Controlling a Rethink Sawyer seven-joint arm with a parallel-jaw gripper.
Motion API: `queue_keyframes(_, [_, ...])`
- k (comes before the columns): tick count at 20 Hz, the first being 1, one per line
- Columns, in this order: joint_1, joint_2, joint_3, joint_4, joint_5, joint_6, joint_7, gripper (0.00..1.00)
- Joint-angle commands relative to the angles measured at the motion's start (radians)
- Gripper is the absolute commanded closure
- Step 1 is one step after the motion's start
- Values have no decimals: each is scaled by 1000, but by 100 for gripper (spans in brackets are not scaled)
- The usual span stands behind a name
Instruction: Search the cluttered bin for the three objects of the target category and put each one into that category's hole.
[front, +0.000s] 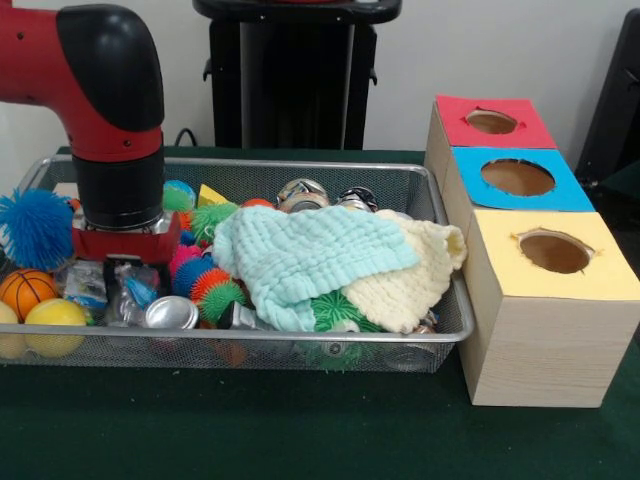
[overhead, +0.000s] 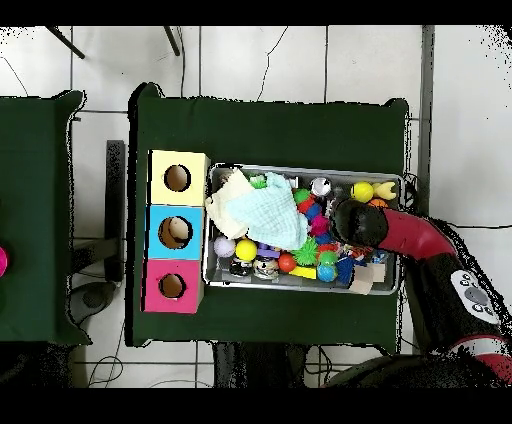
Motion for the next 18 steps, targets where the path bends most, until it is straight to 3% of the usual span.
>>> queue_keyframes(1, [-16,122,60,-64,-88,10,-114,0])
queue_keyframes(11, [-35,128,86,-70,-89,14,-125,0])
queue_keyframes(12, [-35,126,85,-67,-88,9,-117,100])
queue_keyframes(18, [-22,111,75,-54,-79,12,-88,100])
